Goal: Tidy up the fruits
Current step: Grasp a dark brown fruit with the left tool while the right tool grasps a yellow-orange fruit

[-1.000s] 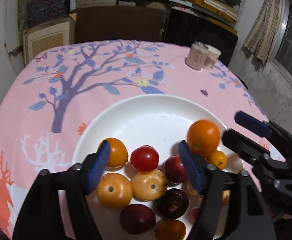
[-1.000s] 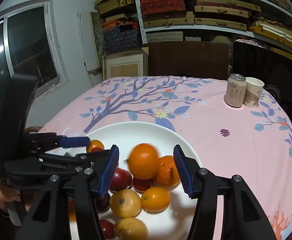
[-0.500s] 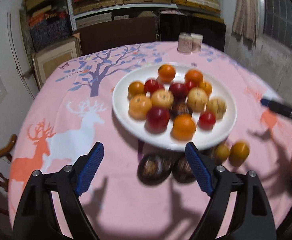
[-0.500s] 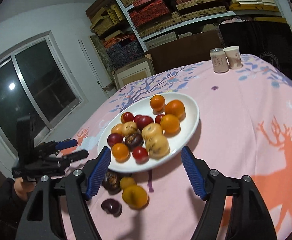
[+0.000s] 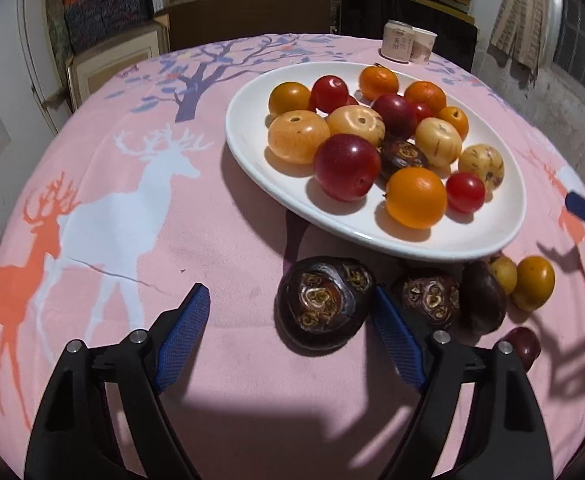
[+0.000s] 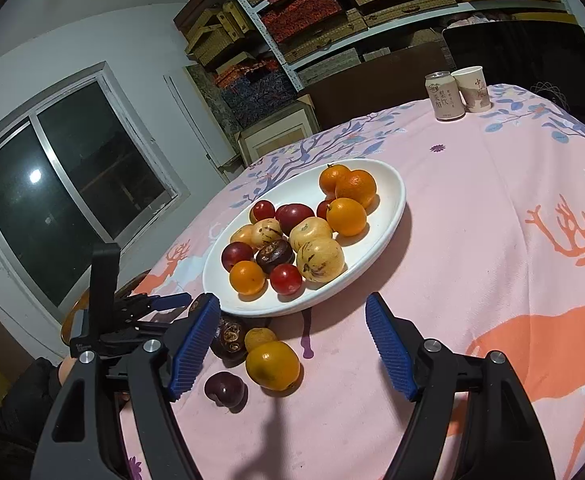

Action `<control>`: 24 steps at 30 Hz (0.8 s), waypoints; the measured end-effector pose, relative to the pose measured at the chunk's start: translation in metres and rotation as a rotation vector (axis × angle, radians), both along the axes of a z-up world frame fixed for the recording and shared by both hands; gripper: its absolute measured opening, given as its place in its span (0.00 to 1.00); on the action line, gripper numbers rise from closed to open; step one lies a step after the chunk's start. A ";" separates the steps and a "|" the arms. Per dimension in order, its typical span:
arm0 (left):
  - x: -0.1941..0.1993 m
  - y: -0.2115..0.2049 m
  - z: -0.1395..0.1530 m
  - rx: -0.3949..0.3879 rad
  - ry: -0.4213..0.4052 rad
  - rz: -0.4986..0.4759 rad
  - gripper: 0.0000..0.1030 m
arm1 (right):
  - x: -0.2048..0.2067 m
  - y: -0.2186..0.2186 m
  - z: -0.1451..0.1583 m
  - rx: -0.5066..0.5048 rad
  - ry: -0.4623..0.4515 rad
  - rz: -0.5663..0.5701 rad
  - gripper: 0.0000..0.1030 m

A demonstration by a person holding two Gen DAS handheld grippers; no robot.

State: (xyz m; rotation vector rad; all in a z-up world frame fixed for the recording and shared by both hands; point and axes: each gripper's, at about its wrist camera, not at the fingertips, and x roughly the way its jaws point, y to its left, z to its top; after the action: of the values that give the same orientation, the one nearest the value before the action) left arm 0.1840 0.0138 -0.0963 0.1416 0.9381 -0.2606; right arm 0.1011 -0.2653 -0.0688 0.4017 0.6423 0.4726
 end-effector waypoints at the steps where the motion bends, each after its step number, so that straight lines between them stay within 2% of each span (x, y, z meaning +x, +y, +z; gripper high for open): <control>1: 0.000 -0.001 0.000 -0.001 -0.004 0.000 0.78 | 0.001 0.000 0.000 -0.001 0.004 0.000 0.74; 3: -0.002 -0.001 0.001 -0.008 -0.020 -0.006 0.65 | 0.001 0.002 0.000 -0.007 0.009 0.007 0.74; 4: -0.003 -0.001 0.003 -0.019 -0.027 -0.013 0.46 | 0.001 0.003 0.000 -0.013 0.009 0.010 0.74; 5: -0.004 0.000 0.004 -0.039 -0.032 -0.015 0.42 | 0.001 0.004 0.000 -0.019 0.009 0.015 0.74; 7: -0.004 0.005 0.007 -0.083 -0.036 -0.004 0.42 | 0.000 0.008 0.002 -0.031 0.004 0.032 0.73; 11: -0.009 0.020 0.019 -0.166 -0.084 0.025 0.42 | -0.002 0.020 0.004 -0.089 0.007 0.071 0.64; 16: -0.008 0.020 0.021 -0.179 -0.083 0.024 0.42 | -0.005 0.060 0.000 -0.341 0.062 0.096 0.61; 17: -0.008 0.018 0.020 -0.172 -0.080 0.020 0.42 | -0.002 0.067 -0.005 -0.370 0.090 0.104 0.57; 18: -0.008 0.017 0.020 -0.167 -0.079 0.015 0.42 | 0.002 0.071 -0.009 -0.382 0.120 0.111 0.54; 20: -0.010 0.015 0.020 -0.158 -0.085 0.004 0.42 | 0.011 0.076 -0.019 -0.396 0.194 0.127 0.41; 24: -0.014 0.011 0.020 -0.127 -0.106 -0.002 0.42 | 0.007 0.071 -0.017 -0.348 0.175 0.116 0.37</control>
State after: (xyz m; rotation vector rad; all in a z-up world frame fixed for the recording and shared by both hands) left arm 0.1699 0.0247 -0.0758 0.0390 0.8137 -0.3110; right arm 0.1085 -0.1943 -0.0855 0.0756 0.9040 0.4281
